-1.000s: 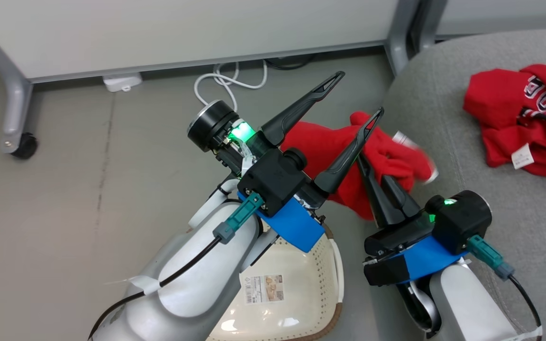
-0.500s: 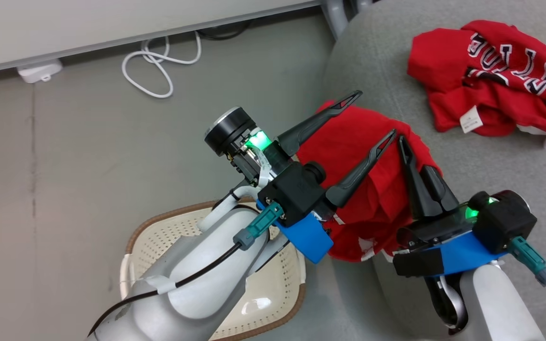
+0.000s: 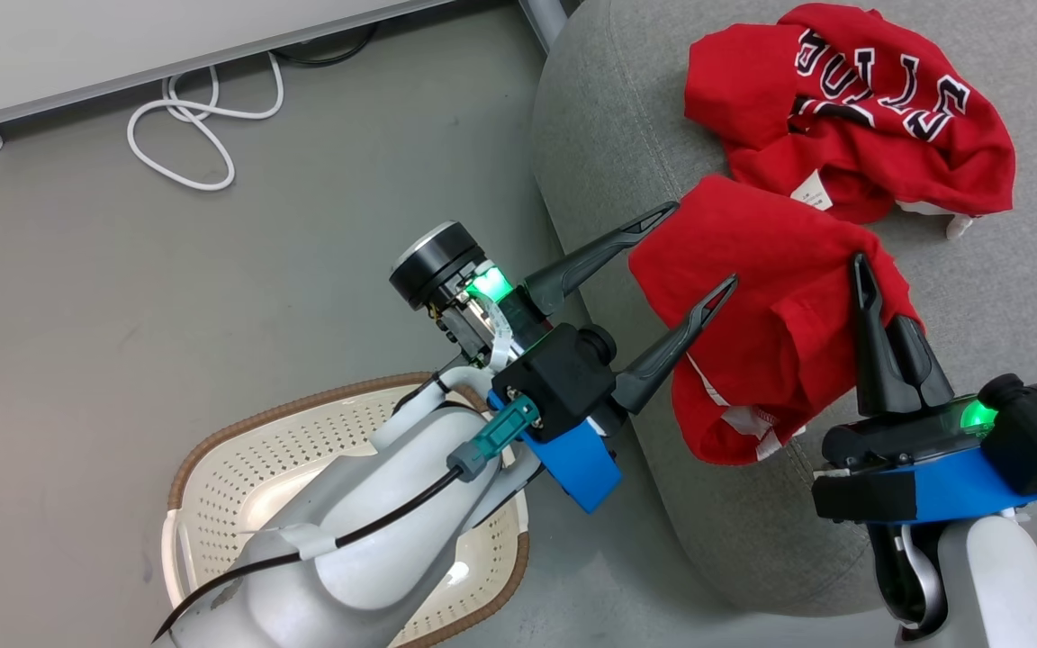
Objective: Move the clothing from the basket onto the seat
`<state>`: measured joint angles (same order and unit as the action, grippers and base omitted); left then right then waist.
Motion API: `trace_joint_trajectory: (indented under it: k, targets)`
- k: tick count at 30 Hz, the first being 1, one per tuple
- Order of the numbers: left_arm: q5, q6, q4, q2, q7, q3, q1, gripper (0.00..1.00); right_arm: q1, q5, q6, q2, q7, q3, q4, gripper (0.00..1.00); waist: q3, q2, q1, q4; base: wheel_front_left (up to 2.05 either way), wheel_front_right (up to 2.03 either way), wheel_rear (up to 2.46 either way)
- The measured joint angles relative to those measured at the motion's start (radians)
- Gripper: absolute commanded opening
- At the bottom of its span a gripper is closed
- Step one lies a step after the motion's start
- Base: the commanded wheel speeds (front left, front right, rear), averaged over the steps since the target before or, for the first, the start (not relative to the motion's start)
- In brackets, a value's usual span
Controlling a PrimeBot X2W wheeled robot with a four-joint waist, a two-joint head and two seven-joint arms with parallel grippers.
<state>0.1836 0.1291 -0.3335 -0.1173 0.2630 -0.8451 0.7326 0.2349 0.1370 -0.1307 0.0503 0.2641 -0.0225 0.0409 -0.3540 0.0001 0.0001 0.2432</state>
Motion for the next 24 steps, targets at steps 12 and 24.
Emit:
trace_joint_trajectory:
  k: [12,24]
  targets:
    - [0.010,-0.005,0.008,-0.012,0.000,0.005,-0.013,1.00,0.051,-0.034,0.000,0.001,0.000,0.034,-0.044,0.00,0.011,0.0000,-0.0001,-0.002,0.00,0.00,0.00]
    - [0.007,-0.009,0.028,-0.035,0.000,0.016,-0.017,1.00,0.347,-0.049,0.000,0.128,0.000,0.152,-0.109,0.00,-0.044,-0.0001,0.0000,-0.028,0.00,0.00,0.00]
